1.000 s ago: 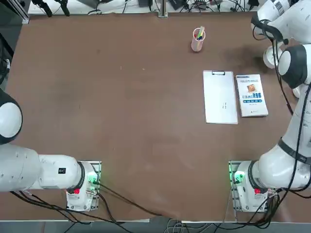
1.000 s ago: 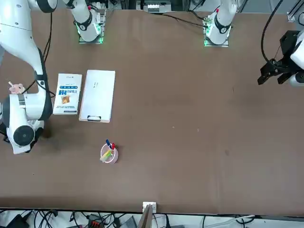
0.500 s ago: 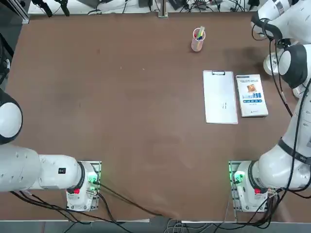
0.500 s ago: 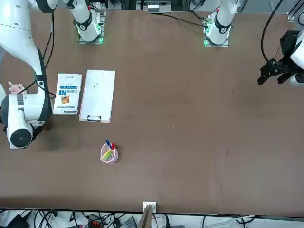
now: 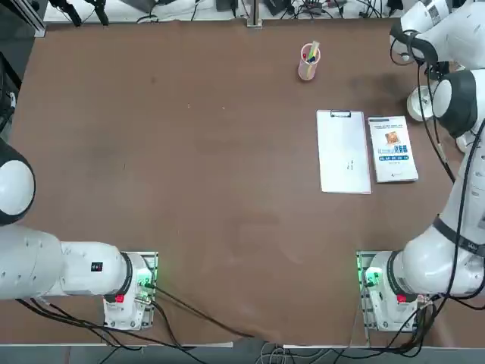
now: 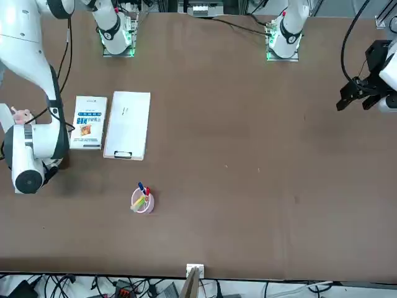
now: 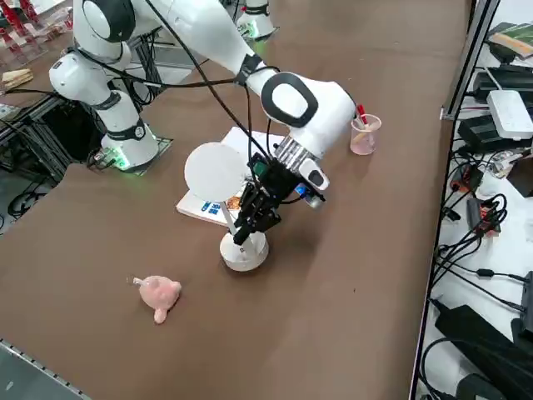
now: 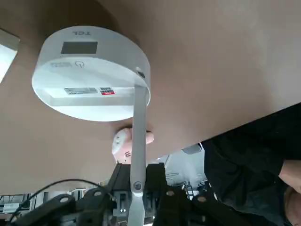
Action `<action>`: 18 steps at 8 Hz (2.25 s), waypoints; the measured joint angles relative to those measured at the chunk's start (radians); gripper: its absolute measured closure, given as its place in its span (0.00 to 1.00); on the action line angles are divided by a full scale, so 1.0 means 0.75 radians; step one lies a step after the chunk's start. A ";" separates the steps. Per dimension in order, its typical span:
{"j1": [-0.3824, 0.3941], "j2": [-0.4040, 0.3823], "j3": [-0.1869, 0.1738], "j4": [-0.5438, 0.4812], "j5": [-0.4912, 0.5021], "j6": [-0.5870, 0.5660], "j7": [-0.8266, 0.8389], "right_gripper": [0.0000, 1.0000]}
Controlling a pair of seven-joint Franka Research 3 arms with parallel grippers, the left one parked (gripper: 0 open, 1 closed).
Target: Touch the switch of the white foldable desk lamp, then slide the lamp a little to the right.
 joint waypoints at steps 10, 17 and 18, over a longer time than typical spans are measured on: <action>-0.001 0.067 0.000 0.046 0.000 0.000 0.074 0.72; 0.003 0.070 0.001 0.074 -0.006 0.010 0.078 0.52; 0.005 0.070 0.003 0.087 -0.015 0.018 0.077 0.36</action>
